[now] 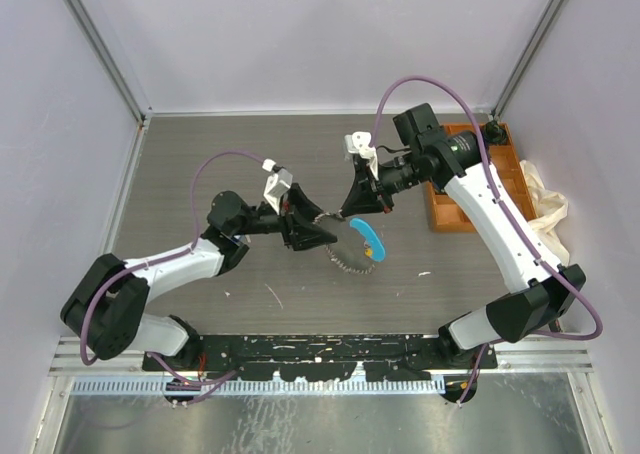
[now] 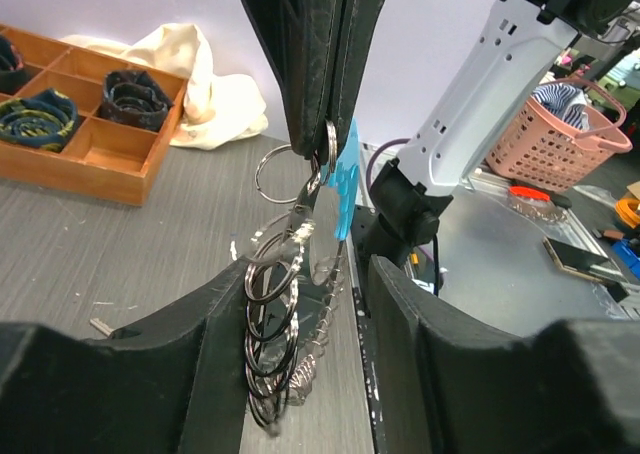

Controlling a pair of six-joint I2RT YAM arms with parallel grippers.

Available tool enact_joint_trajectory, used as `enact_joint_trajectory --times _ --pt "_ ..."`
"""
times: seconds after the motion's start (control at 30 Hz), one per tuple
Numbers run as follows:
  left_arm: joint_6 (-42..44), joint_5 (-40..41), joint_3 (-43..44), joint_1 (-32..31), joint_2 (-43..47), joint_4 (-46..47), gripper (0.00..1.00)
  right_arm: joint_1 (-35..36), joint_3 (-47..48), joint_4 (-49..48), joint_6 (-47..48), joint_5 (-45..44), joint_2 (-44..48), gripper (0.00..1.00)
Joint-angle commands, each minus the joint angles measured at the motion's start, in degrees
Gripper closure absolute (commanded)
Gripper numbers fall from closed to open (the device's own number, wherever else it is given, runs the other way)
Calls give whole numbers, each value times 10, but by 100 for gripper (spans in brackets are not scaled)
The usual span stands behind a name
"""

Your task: Remove the keys from the keyring

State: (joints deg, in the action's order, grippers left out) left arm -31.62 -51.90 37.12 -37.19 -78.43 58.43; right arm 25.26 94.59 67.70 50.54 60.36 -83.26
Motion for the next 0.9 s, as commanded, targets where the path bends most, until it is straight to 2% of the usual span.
enact_joint_trajectory --times 0.0,0.13,0.27,0.3,0.33,0.37,0.4,0.5,0.6,0.7,0.87 --pt "24 -26 25 -9 -12 -1 51 -4 0 -22 -4 31 18 99" --pt "26 -28 39 -14 -22 -2 52 -3 -4 -21 -1 31 22 99" --pt "37 -37 48 -18 -20 -31 57 -4 -3 -20 -1 25 24 99" --pt "41 -39 49 -19 -18 -41 61 -4 -2 -20 -1 23 24 99" --pt "45 -40 50 -19 -17 -53 74 -4 0 -19 0 22 25 99" --pt "46 -40 52 -19 -15 -64 93 -4 1 -19 0 20 24 99" --pt "46 -34 52 -19 -13 -75 99 -4 2 -19 0 20 24 99" --pt "33 -1 47 -19 1 -94 100 -4 -1 -30 -16 6 24 99" --pt "28 43 54 -19 22 -169 100 -5 -7 -67 -60 -28 28 97" --pt "0 98 67 -19 36 -240 100 -6 -13 -104 -104 -65 30 83" --pt "-97 200 61 -18 73 -314 100 -22 8 -151 -164 -129 34 30"
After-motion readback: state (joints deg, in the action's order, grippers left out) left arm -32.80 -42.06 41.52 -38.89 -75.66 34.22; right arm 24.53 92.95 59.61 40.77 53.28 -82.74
